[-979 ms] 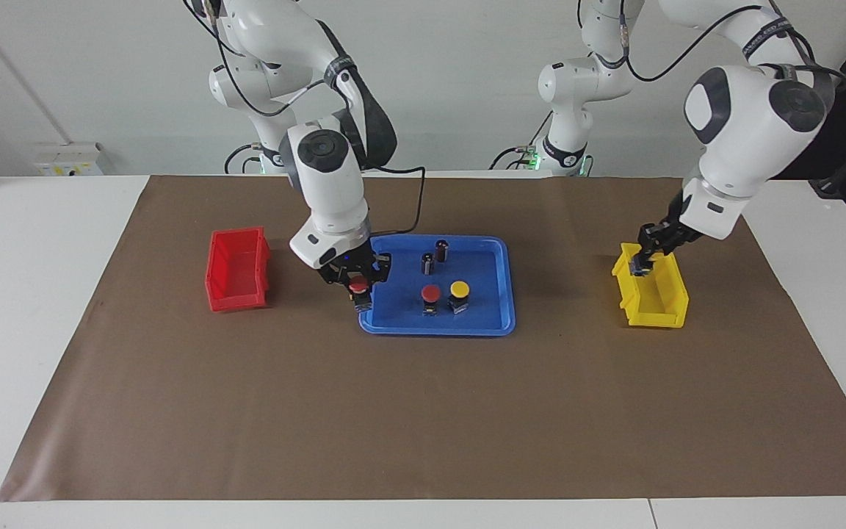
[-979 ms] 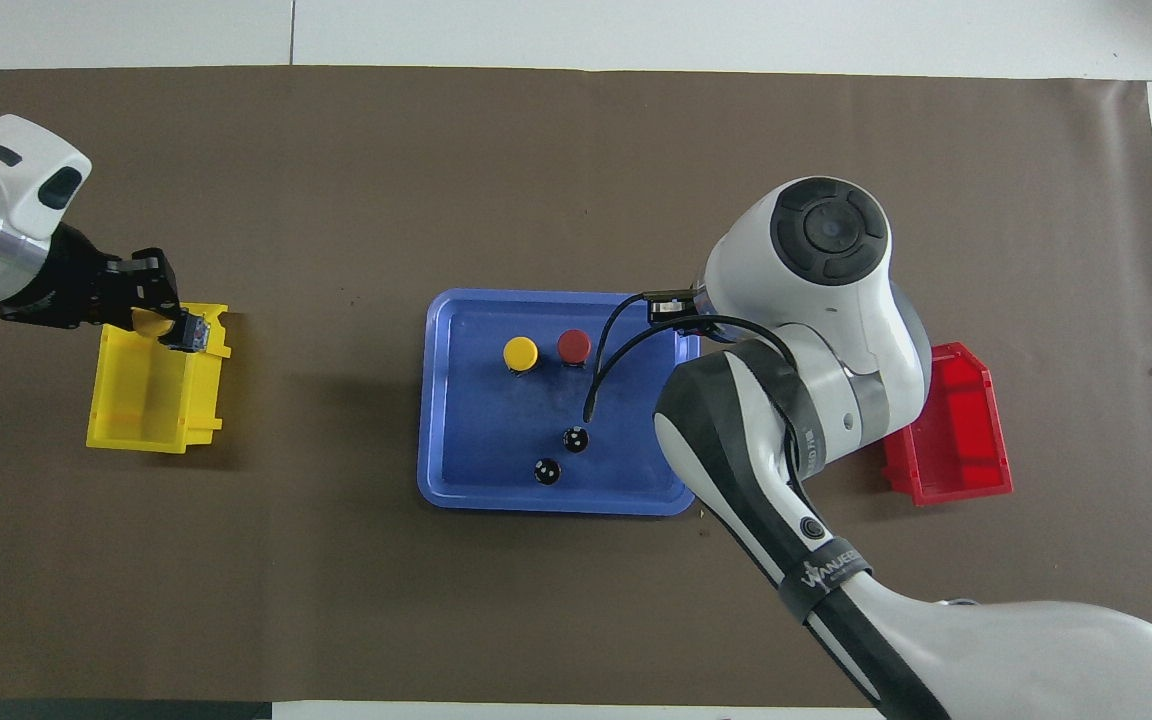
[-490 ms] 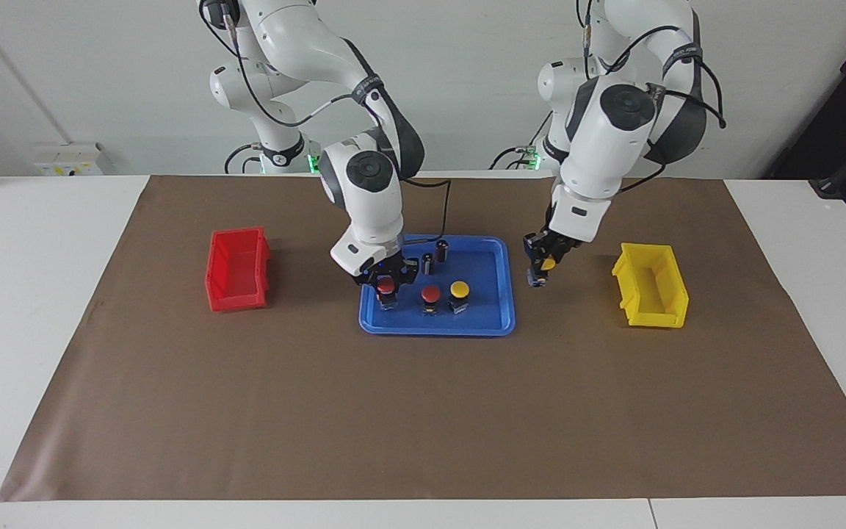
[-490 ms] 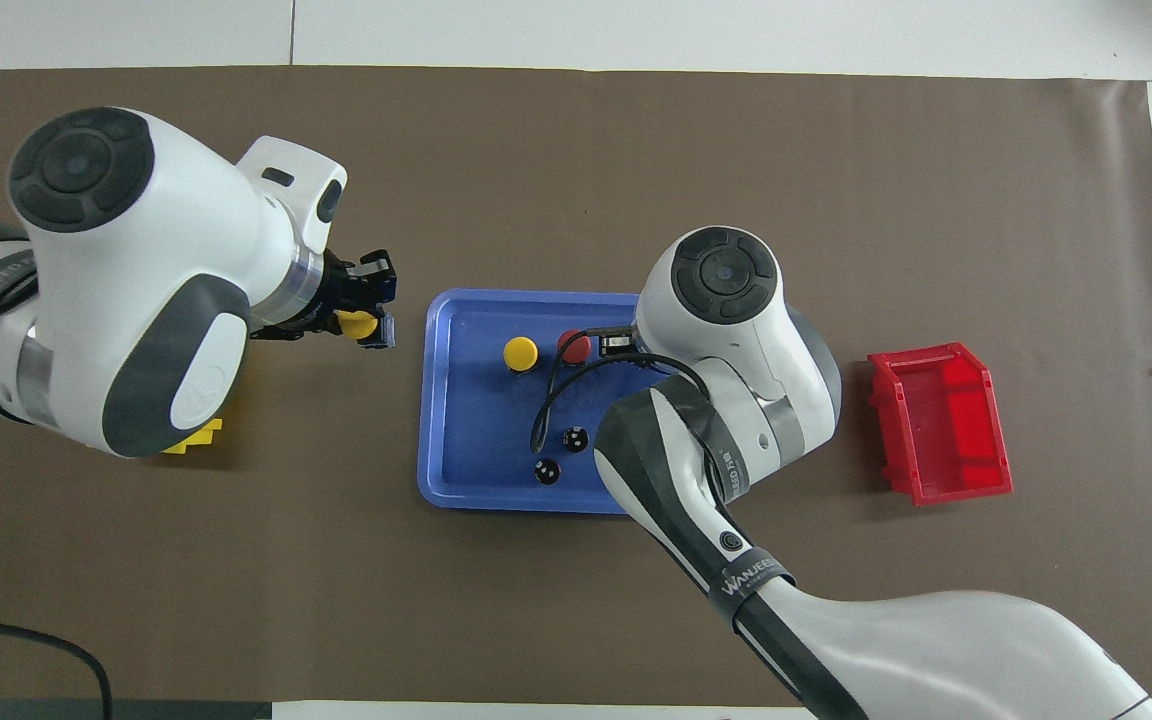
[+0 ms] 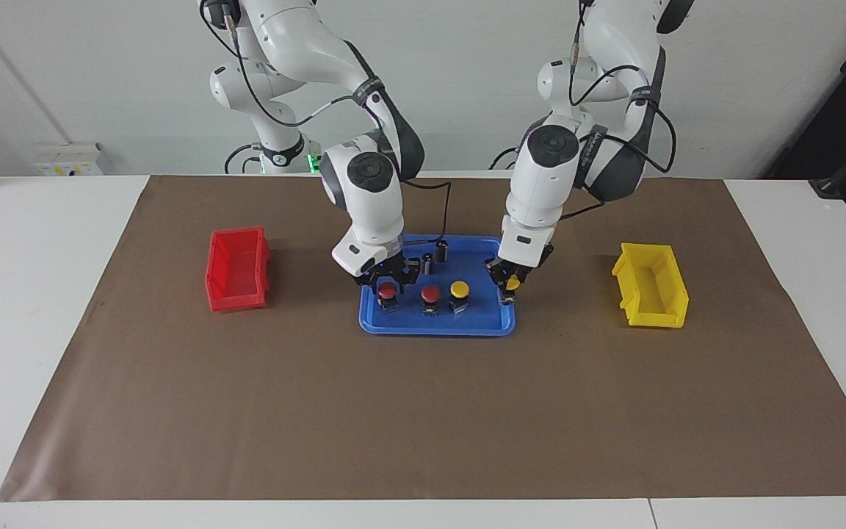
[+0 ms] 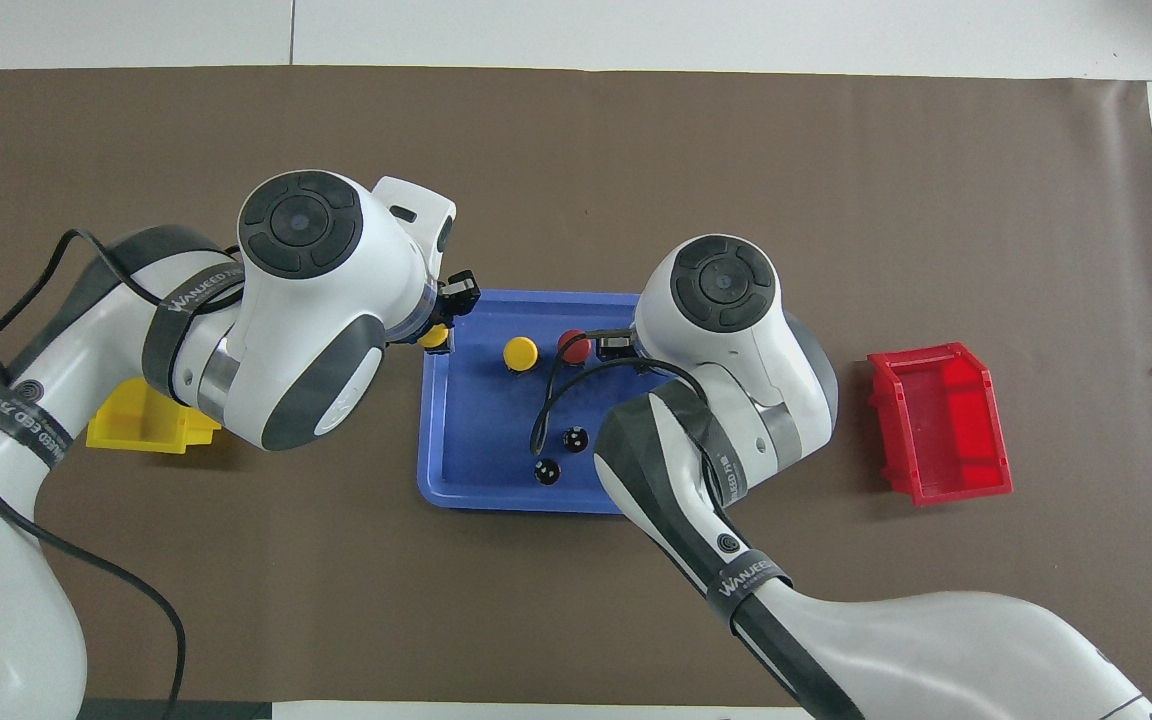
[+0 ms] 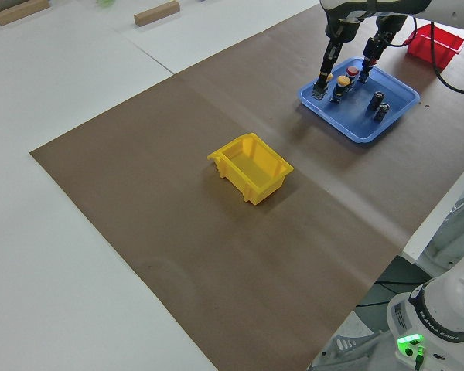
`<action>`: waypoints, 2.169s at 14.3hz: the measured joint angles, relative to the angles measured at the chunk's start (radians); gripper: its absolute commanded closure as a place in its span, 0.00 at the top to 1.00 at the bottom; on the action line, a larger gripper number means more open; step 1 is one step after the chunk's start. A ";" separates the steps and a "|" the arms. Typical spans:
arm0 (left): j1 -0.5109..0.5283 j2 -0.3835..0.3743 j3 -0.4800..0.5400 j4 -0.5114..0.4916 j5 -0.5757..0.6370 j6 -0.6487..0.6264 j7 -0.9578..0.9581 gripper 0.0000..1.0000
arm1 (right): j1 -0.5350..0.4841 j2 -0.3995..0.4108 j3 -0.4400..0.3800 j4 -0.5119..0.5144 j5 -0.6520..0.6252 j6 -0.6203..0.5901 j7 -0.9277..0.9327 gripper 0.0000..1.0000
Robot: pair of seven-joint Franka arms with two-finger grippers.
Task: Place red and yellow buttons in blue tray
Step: 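Release both buttons in the tray and withdraw the right gripper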
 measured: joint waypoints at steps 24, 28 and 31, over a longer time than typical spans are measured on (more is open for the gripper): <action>0.045 -0.007 0.036 0.121 0.105 -0.158 0.191 1.00 | -0.628 -0.300 -0.024 0.314 -0.059 -0.706 -0.557 1.00; 0.005 -0.140 0.220 0.122 -0.017 -0.258 0.463 1.00 | -0.627 -0.303 -0.023 0.290 -0.059 -0.681 -0.557 1.00; -0.014 -0.242 0.378 0.122 -0.108 -0.336 0.672 1.00 | -0.626 -0.304 -0.017 0.285 -0.059 -0.680 -0.557 1.00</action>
